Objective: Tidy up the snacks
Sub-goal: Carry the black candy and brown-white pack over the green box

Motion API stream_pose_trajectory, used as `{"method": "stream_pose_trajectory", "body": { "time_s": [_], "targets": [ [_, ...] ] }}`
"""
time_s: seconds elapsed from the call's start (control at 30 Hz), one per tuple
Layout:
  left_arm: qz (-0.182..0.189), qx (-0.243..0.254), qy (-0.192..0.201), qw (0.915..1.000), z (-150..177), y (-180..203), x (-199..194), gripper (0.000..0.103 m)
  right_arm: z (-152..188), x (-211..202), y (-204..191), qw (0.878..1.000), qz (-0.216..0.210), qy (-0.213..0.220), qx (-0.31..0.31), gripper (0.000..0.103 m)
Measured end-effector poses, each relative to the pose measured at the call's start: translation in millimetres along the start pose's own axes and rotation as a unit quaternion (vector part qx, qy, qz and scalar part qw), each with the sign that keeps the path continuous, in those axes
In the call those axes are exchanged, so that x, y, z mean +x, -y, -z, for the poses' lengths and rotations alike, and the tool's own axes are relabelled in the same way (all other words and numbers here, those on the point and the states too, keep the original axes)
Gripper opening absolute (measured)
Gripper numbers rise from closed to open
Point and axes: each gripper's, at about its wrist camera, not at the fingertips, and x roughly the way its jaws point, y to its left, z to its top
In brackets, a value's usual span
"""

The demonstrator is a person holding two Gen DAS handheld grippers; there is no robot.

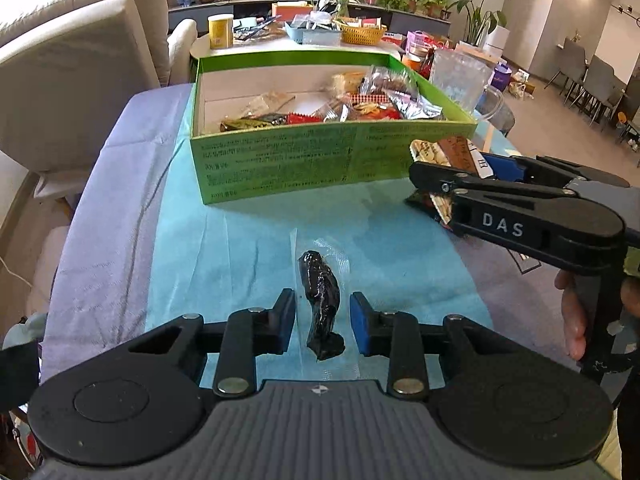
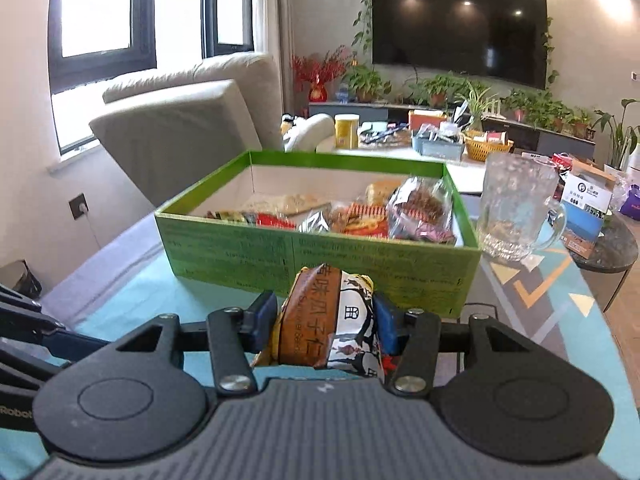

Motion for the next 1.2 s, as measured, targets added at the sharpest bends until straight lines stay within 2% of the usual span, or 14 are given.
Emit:
{"method": "stream_pose_trajectory", "body": {
  "time_s": [0.23, 0.57, 0.87, 1.2],
  "targets": [
    [-0.001, -0.004, 0.018, 0.9998, -10, -3, -8, 0.028, -11, -11, 3, 1.000, -0.001, 0.026, 0.003, 0.056],
    [-0.003, -0.003, 0.070, 0.9976, -46, -12, -18, 0.028, -29, -16, 6, 0.997, 0.017, 0.078, 0.005, 0.056],
    [-0.009, -0.001, 0.119, 0.9928, -88, -14, -20, 0.028, -45, -4, 7, 0.997, 0.019, 0.079, -0.009, 0.057],
    [-0.004, -0.004, 0.129, 0.9917, -116, -20, 6, 0.028, -65, 15, 12, 0.997, 0.009, 0.081, -0.001, 0.057]
  ]
}}
